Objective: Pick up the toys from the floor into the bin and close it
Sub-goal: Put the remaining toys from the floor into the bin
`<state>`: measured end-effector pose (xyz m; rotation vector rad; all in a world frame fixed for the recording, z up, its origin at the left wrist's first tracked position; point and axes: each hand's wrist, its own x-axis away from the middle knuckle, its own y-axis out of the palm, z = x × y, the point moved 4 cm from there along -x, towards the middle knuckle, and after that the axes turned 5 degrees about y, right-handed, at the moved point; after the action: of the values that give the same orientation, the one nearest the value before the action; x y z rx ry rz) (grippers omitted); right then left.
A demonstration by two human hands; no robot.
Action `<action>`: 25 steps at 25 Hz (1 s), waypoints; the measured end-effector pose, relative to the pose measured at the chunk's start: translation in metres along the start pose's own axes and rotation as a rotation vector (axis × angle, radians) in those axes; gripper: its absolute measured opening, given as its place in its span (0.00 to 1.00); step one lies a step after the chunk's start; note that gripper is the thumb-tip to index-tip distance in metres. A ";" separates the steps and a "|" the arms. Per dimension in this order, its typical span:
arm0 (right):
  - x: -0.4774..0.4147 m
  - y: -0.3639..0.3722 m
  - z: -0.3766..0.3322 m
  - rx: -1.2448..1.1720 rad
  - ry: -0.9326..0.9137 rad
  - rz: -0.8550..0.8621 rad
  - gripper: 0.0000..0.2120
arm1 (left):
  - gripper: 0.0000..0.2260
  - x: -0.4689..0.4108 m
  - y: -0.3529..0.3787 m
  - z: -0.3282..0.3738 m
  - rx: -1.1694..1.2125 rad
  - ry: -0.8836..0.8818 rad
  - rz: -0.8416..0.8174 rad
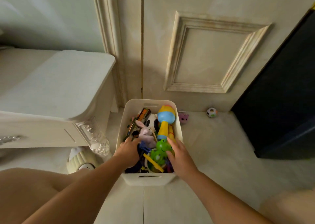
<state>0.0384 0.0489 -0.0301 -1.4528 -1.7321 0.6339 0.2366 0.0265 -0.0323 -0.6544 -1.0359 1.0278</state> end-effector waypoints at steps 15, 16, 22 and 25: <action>-0.120 -0.138 0.056 0.173 0.238 -0.190 0.19 | 0.25 -0.094 -0.073 0.146 -0.155 0.432 -0.068; -0.140 -0.141 0.065 0.224 0.255 -0.225 0.20 | 0.25 -0.115 -0.072 0.146 -0.171 0.453 -0.083; -0.258 -0.113 0.120 0.442 0.257 -0.385 0.27 | 0.25 -0.219 -0.067 0.145 -0.109 0.438 0.001; -0.327 -0.052 0.166 0.388 0.223 -0.399 0.32 | 0.23 -0.290 -0.041 0.127 -0.005 0.401 -0.016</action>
<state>-0.1099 -0.2632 -0.1641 -0.8459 -1.5570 0.5309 0.0939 -0.2581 -0.0573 -0.8159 -0.6910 0.8357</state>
